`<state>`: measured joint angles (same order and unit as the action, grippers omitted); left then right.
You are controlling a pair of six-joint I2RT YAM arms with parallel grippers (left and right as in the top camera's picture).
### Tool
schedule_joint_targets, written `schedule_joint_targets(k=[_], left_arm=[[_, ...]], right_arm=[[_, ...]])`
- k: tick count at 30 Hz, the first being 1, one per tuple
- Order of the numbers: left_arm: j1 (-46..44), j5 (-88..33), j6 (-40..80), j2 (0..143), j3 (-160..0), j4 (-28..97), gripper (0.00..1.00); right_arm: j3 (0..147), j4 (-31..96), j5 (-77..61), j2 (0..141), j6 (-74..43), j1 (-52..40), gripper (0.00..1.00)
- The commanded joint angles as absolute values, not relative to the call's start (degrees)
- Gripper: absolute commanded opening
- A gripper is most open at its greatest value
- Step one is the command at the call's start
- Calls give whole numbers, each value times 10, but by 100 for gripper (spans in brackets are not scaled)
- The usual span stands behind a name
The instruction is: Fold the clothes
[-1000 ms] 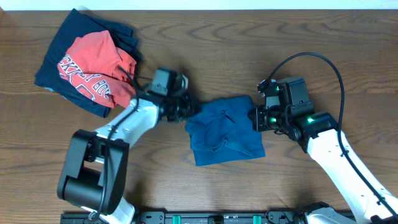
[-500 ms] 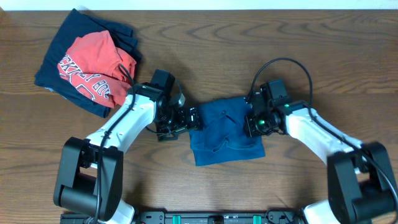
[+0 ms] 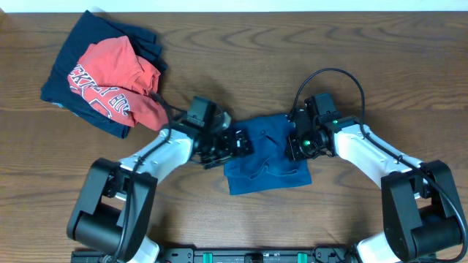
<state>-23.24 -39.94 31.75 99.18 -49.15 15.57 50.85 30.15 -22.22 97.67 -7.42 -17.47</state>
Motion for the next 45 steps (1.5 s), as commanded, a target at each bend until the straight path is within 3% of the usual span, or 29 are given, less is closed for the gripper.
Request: schedule_joint_targets(k=[1, 7, 8, 9, 11, 14, 17, 21, 27, 32, 40, 45], left_arm=[[-259, -429, 366, 1034, -470, 121, 98], [-303, -433, 395, 1068, -470, 66, 99], [-305, -433, 396, 1070, -470, 62, 95], [-307, -432, 396, 1071, -470, 58, 90], [-307, -429, 396, 1071, -470, 54, 62], [-307, -424, 390, 1071, -470, 39, 38], [-307, -425, 380, 1071, -470, 32, 20], [-304, -428, 364, 1063, -471, 45, 7], [-265, -429, 316, 1002, -518, 152, 6], [-179, -429, 308, 909, -608, 241, 6], [26, -423, 335, 853, -740, 208, 6], [141, -328, 337, 858, -751, 183, 6]], right_arm=[[506, 304, -217, 997, -74, -175, 1], [506, 304, -217, 997, -74, -175, 1], [506, 304, -216, 997, -74, -175, 1], [506, 304, -216, 997, -74, -175, 1], [506, 304, -216, 997, -74, -175, 1], [506, 304, -216, 997, -74, -175, 1], [507, 307, -216, 996, -74, -175, 1], [537, 369, -216, 967, -67, -154, 1], [614, 476, -216, 867, -40, -102, 1], [645, 490, -217, 786, -43, -74, 1], [645, 491, -217, 746, -64, -76, 1], [645, 492, -217, 747, -72, -76, 1]])
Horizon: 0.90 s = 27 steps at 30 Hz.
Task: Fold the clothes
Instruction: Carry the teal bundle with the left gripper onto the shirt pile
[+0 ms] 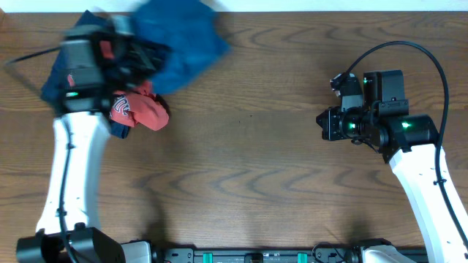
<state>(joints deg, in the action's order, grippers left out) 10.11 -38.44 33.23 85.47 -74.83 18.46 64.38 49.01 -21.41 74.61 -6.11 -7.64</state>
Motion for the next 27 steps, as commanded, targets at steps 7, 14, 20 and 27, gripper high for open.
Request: schedule_joint_targets(k=[7, 14, 20, 27], left_arm=[[219, -303, 329, 921, -751, 150, 8], [241, -302, 319, 1037, -751, 159, 85], [263, -306, 282, 1029, -752, 184, 98], [295, -309, 223, 909, -753, 256, 98]], right_arm=[[645, 493, -217, 747, -73, -76, 1], [645, 507, -217, 746, -81, -76, 1], [645, 517, -216, 746, -81, -76, 1], [645, 515, -210, 746, -81, -76, 1]])
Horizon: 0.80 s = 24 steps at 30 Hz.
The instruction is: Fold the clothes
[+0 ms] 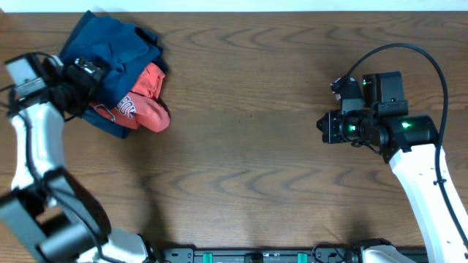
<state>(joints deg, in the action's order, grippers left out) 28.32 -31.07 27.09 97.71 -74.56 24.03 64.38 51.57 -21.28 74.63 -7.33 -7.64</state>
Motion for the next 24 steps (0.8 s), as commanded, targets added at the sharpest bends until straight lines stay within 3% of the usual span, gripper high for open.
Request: schedule_joint_targets(k=[1, 11, 13, 16, 17, 18, 19, 20, 24], left_arm=[[295, -309, 205, 889, -753, 272, 98], [210, -308, -75, 689, -753, 489, 98], [175, -308, -107, 648, -753, 525, 98], [120, -303, -116, 586, -753, 560, 98], [101, -293, -115, 565, -752, 567, 98], [85, -281, -115, 546, -752, 573, 98], [71, -271, -115, 530, -752, 582, 98], [62, -263, -115, 517, -752, 590, 98], [44, -259, -116, 484, -752, 621, 98]], right_arm=[[645, 512, -208, 745, -76, -76, 1], [645, 492, -158, 632, -55, -76, 13], [645, 497, -158, 584, -62, -76, 20], [645, 511, -158, 517, -66, -76, 35], [645, 518, -158, 490, -66, -76, 47], [645, 525, -157, 468, -65, -76, 63], [645, 534, -155, 448, -65, -76, 86], [645, 541, -153, 432, -65, -76, 99], [645, 574, -152, 373, -66, -76, 99]])
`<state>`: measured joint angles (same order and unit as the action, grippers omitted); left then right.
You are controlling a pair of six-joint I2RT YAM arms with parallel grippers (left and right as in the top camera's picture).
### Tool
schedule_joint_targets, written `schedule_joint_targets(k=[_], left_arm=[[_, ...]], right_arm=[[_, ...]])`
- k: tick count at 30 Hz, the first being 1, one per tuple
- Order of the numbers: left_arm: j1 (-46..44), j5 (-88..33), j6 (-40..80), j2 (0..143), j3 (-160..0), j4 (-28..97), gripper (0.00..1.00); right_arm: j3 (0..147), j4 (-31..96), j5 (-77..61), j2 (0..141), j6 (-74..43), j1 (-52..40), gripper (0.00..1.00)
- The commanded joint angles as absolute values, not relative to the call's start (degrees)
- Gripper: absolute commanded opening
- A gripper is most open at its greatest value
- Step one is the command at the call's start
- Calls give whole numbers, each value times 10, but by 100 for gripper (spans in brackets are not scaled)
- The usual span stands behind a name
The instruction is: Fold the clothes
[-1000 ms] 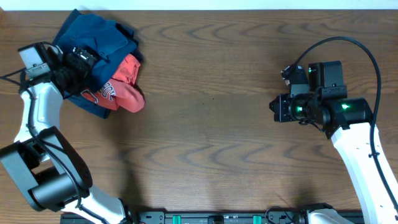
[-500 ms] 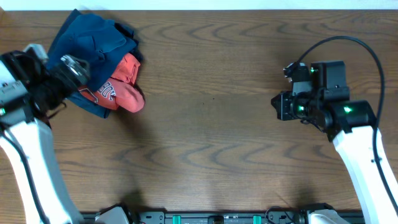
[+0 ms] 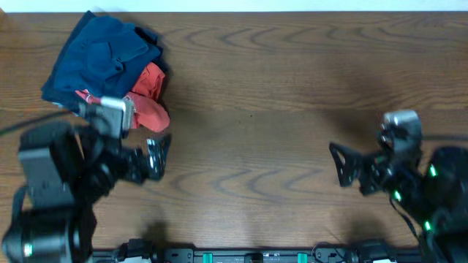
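Note:
The clothes lie in one pile at the table's far left. A folded blue garment (image 3: pixel 102 58) lies on top, and a red garment (image 3: pixel 150 98) sticks out under its right side. My left gripper (image 3: pixel 156 157) hovers open and empty just in front of the pile. My right gripper (image 3: pixel 342 165) is open and empty near the front right, far from the clothes. Both arms are drawn back towards the front edge.
The wooden table (image 3: pixel 256 88) stretches between the two arms. The arm bases and a black rail (image 3: pixel 241 256) run along the front edge.
My left gripper was at the pile's left side and is now in front of the pile, lower in the frame. My right arm has dropped from mid right to the front right.
First both grippers were at a folded blue garment in the middle of the table. Then my left gripper held it over the pile at the far left and my right arm was back at the right. Then the garment lay on the pile. Now both arms are pulled back.

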<state>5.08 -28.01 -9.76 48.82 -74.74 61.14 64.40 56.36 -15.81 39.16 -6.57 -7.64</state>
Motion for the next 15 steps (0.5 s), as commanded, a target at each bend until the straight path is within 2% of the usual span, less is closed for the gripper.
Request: schedule_joint_targets(k=[1, 15], left_arm=[[44, -259, -116, 479, -752, 623, 98], [44, -259, -116, 477, -752, 624, 98]], right_arm=[[645, 583, -152, 363, -66, -76, 99], [645, 643, -192, 344, -89, -76, 99]])
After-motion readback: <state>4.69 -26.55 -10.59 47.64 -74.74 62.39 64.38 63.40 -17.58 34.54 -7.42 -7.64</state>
